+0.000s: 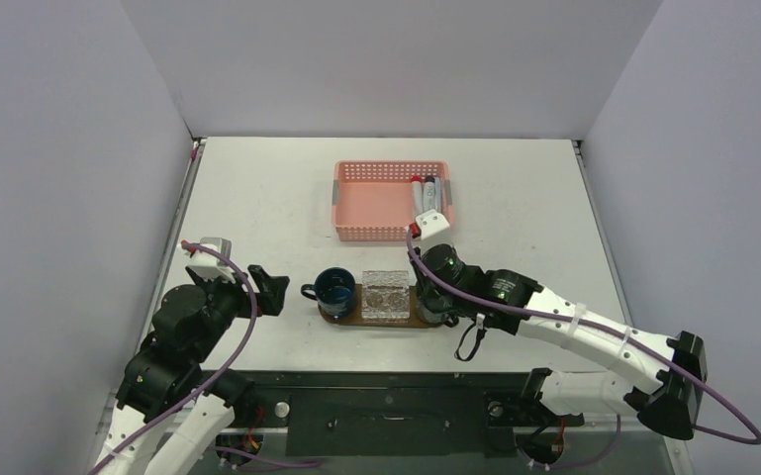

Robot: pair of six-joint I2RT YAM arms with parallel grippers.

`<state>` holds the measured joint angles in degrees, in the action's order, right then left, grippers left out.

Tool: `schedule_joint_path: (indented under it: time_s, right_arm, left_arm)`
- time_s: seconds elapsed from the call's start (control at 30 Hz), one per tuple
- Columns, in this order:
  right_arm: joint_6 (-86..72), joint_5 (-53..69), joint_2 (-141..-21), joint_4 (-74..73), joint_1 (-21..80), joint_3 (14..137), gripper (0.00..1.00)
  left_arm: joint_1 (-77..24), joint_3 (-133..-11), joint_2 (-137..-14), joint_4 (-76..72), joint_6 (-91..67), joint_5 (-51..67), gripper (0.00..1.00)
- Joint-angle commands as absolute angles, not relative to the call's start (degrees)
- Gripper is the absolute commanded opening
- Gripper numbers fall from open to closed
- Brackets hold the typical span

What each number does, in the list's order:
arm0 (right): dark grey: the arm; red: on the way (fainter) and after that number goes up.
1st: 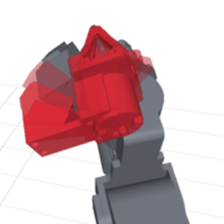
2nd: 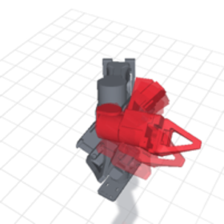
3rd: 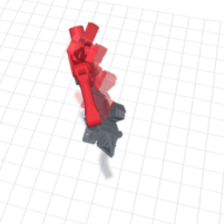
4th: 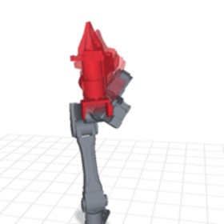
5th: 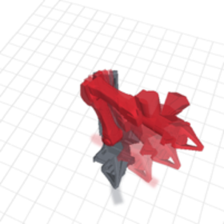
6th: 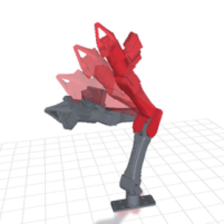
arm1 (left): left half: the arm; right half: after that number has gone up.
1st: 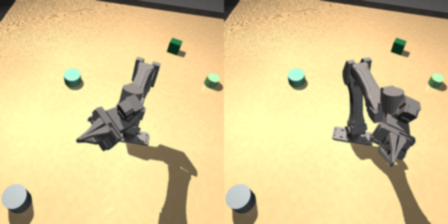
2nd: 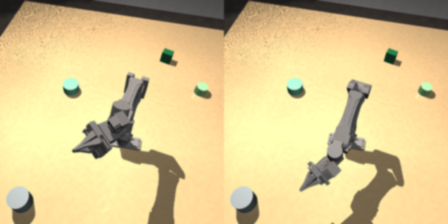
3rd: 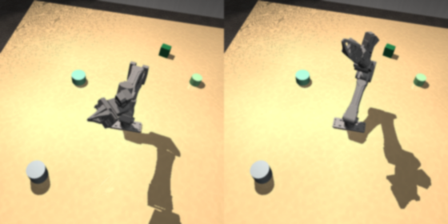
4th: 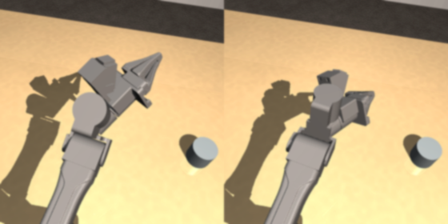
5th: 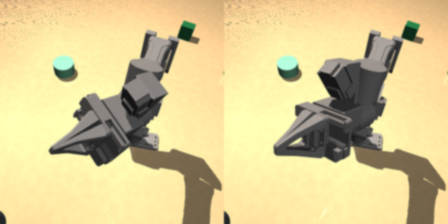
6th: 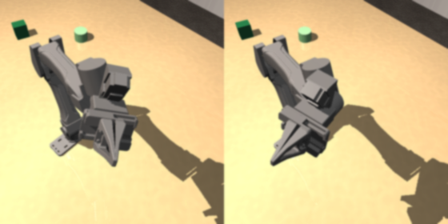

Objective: Prepare toiletry sets of a toothbrush and toothpaste on the tray

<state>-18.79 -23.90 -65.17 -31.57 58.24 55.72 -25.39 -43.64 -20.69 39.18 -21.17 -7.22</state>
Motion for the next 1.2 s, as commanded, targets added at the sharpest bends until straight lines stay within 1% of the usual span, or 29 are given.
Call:
schedule_joint_path:
  time_s: [0.0,0.2,0.37,0.73,0.93,1.17]
  right_arm:
    - [-16.6,-26.4,-66.0,-32.4,56.0,60.8,0.28]
    - [-15.5,-22.1,-69.8,-32.3,49.3,67.2,0.29]
    - [-14.7,-20.7,-76.5,-32.0,44.8,73.0,0.3]
    - [-16.9,-15.4,-93.2,-30.2,36.8,84.6,0.39]
    - [-18.5,-13.4,-102.0,-30.2,34.1,91.5,0.41]
    - [-20.1,-10.6,-111.1,-30.6,31.4,98.6,0.41]
  left_arm:
    - [-25.0,-43.6,-20.7,36.2,-20.7,-7.3,0.96]
    - [-25.1,-43.6,-20.6,36.1,-20.7,-7.5,0.96]
    - [-25.0,-43.6,-20.9,36.0,-20.7,-7.6,0.96]
    - [-25.0,-43.6,-21.2,36.0,-20.6,-7.5,0.96]
    - [-25.0,-43.5,-21.4,35.9,-20.4,-7.4,0.96]
    - [-25.0,-43.5,-21.6,35.9,-20.4,-7.5,0.96]
